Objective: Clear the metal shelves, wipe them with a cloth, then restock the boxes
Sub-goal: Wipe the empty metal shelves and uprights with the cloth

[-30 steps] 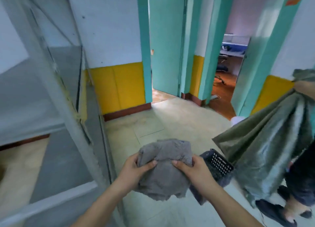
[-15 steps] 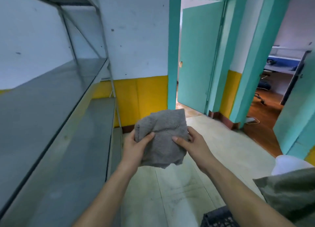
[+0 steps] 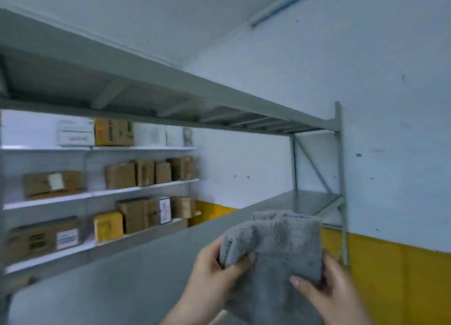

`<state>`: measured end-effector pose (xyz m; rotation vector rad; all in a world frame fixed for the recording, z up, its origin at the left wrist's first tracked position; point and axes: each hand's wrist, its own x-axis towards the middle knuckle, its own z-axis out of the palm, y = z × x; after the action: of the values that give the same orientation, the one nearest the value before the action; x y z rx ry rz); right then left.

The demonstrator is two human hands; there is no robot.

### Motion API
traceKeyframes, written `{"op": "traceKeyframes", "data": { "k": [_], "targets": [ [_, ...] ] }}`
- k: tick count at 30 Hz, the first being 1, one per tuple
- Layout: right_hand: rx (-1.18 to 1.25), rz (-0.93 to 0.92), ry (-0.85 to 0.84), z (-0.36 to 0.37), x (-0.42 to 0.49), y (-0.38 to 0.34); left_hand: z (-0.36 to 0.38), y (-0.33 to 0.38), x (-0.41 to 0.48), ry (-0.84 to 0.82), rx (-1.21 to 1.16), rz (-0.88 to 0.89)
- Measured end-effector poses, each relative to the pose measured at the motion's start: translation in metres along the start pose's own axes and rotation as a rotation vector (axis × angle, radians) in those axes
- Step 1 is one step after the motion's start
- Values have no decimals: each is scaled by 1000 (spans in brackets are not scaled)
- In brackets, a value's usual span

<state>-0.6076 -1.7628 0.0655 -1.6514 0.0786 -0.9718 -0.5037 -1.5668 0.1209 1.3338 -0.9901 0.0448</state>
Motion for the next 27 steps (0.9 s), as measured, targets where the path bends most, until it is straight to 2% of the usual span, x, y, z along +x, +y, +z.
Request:
{"op": "traceKeyframes", "data": {
  "k": [8, 14, 17, 21, 24, 27],
  "targets": [
    [247, -369, -304, 93, 114, -166, -76, 189, 63, 294, 366, 272],
    [427, -495, -430, 164, 141, -251, -116, 281, 84, 438, 536, 367],
    [447, -578, -428, 187, 156, -289, -135, 314, 98, 489, 616, 416],
    [456, -617, -309, 211, 198, -335, -160, 356, 136, 620, 871, 502],
    [293, -537, -304, 245, 233, -367, -176, 381, 167, 731, 1238, 437],
    [-287, -526, -272, 281, 253, -383, -192, 385, 187, 717, 1819, 296]
  ]
}}
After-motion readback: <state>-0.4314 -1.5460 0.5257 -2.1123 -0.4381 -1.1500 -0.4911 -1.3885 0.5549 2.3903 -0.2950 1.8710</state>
